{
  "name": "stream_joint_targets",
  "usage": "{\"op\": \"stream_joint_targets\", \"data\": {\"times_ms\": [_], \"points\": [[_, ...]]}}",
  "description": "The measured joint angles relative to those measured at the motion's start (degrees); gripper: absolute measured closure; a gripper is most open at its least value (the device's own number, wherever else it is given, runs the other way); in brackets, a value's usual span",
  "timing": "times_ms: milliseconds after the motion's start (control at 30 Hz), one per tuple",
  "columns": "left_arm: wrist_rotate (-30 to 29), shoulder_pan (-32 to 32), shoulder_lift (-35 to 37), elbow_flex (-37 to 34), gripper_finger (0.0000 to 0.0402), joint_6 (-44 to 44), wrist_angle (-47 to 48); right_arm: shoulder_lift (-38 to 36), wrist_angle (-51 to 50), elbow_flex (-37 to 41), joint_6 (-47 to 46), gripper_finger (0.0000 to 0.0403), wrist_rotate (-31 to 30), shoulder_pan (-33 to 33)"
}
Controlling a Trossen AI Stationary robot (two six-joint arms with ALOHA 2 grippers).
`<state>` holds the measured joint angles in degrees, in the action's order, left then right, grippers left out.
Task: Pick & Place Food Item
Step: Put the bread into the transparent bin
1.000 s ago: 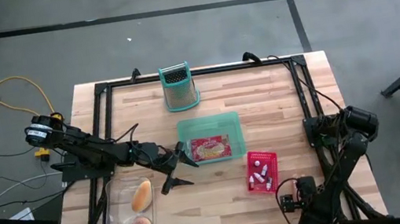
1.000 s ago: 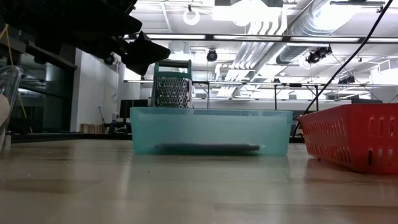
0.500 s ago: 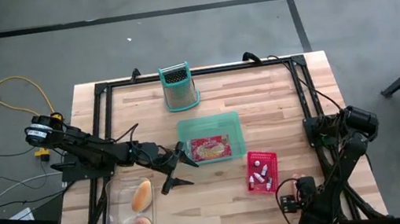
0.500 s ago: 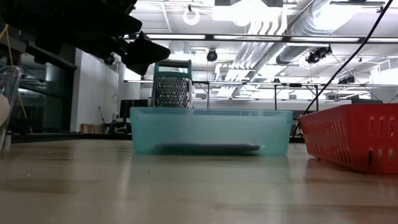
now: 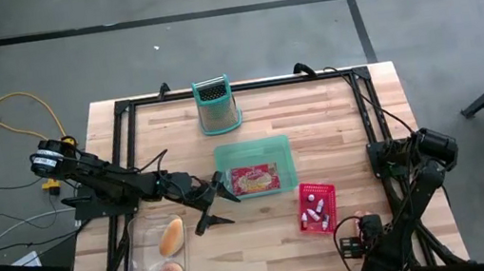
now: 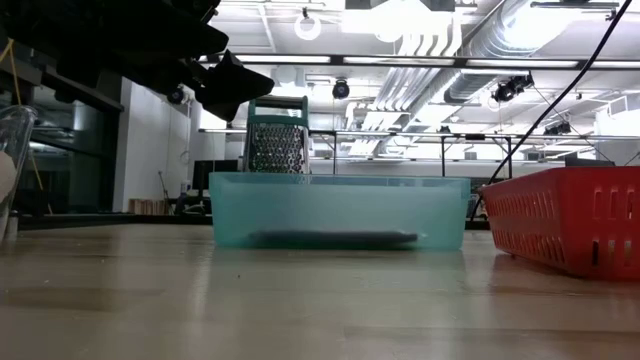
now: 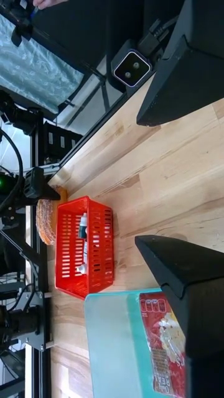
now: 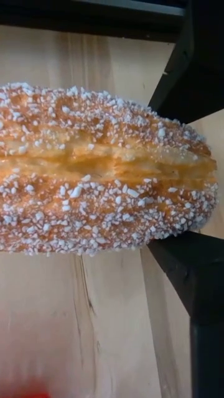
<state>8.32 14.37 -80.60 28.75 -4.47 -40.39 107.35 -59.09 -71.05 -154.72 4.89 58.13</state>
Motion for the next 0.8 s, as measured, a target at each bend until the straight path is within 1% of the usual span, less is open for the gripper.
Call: {"op": "stream_joint_targets", "data": {"times_ms": [233,400,800], "points": [[0.0,0.0,0.0,0.0,0.0107,0.0,0.0,0.0,0.0,0.0,0.0,0.0196,-0.1,0.0],[0.0,0.0,0.0,0.0,0.0107,0.0,0.0,0.0,0.0,0.0,0.0,0.0213,-0.2,0.0],[0.0,0.0,0.0,0.0,0.0107,0.0,0.0,0.0,-0.1,0.0,0.0,0.0205,-0.3,0.0]]}}
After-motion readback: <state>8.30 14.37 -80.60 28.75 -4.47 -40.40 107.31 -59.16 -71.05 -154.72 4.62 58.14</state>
